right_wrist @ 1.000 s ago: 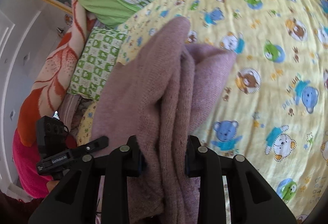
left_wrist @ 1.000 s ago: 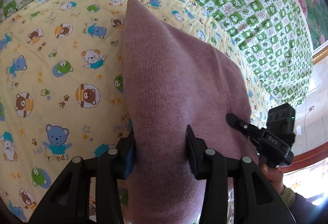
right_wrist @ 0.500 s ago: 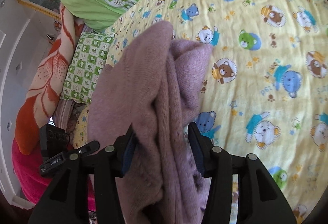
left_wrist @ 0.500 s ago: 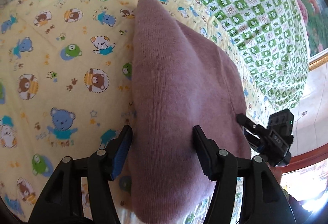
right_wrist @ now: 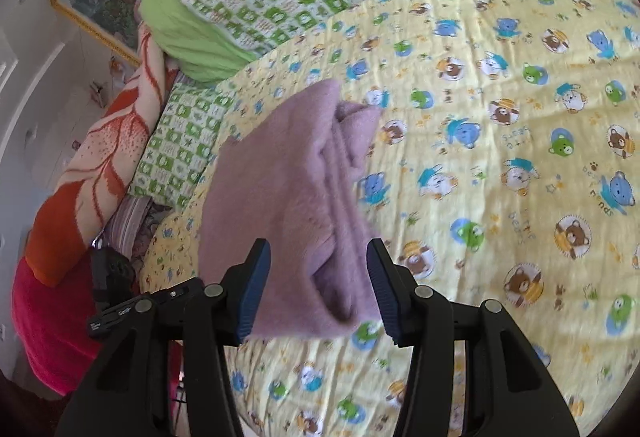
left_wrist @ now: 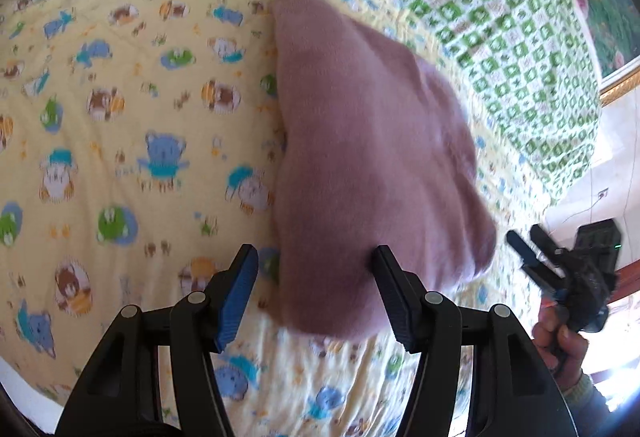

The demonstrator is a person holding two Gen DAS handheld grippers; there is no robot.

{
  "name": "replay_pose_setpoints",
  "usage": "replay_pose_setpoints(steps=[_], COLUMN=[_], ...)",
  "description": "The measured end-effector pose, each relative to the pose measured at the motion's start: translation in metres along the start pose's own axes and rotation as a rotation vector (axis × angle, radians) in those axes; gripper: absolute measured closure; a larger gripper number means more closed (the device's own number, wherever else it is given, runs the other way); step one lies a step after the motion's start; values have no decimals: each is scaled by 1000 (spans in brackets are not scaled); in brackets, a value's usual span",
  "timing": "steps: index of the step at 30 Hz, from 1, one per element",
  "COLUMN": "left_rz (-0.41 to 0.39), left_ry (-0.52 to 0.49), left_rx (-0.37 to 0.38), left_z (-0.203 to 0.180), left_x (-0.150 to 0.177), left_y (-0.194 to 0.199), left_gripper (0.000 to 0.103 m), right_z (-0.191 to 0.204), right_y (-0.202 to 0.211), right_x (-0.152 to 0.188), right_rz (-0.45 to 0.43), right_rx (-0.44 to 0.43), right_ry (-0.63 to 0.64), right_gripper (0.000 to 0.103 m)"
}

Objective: Fold small clothes
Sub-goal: 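Lay the folded sweater on the sheet and open both grippers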

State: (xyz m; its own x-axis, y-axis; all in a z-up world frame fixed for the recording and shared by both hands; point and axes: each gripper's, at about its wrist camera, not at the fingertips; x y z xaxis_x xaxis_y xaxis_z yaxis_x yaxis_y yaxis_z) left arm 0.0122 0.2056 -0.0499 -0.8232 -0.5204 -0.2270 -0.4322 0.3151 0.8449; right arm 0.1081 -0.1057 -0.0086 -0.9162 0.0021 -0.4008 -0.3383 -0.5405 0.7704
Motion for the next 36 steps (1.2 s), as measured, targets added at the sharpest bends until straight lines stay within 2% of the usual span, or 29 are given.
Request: replay_pose_setpoints(steps=[2, 5, 8, 10, 14, 15, 17, 21, 26, 29, 32, 36], left_rz=[11, 12, 17, 22, 39, 43, 40, 32, 24, 20, 25, 19], left_ry=[7, 20, 28, 24, 34, 26, -2, -17, 18, 10, 13, -14], left_rx=[-5, -16, -33, -68, -107, -122, -164, -218, -253, -289, -317, -361], left_z=[2, 3, 1, -3, -7, -10, -18, -29, -34, -41, -45, -53], left_x=[4, 6, 4, 3, 4, 4, 5, 9, 14, 22, 29, 33], left_y=[-2, -4, -10, -15, -26, -29, -32, -35, -33, -31, -35, -38], left_gripper=[43, 43, 43, 41, 40, 39, 38, 37, 37, 36, 35, 35], right_z=[17, 40, 51, 47, 17, 6, -5, -8, -20, -18, -19, -20], right_y=[-3, -18, -35, -45, -72, -78, -83, -84, -68, -63, -53, -68], right_x=[4, 8, 9, 8, 9, 10, 9, 5, 9, 15, 16, 22], right_rz=[21, 58, 76, 87, 157, 173, 171, 177, 169, 177, 149, 210], right_rx=[-18, 17, 140, 147, 247, 261, 273, 256, 178, 190, 177, 243], right_ry=[49, 150, 226, 234, 219, 197, 199, 215, 149, 181, 158, 224], right_gripper=[52, 52, 58, 60, 77, 84, 88, 88, 88, 88, 87, 83])
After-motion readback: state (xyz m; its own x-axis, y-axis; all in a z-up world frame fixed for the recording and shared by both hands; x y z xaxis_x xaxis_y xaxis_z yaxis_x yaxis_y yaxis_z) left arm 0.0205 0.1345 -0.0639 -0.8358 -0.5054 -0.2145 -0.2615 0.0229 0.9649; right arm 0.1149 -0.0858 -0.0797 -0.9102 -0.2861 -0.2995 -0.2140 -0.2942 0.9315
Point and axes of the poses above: each gripper's, at about its wrist camera, not at the fingertips, and y roughly against the way its jaws point, z to its left, x to its underside, and after that the axes turned 3 degrees about z, right-handed
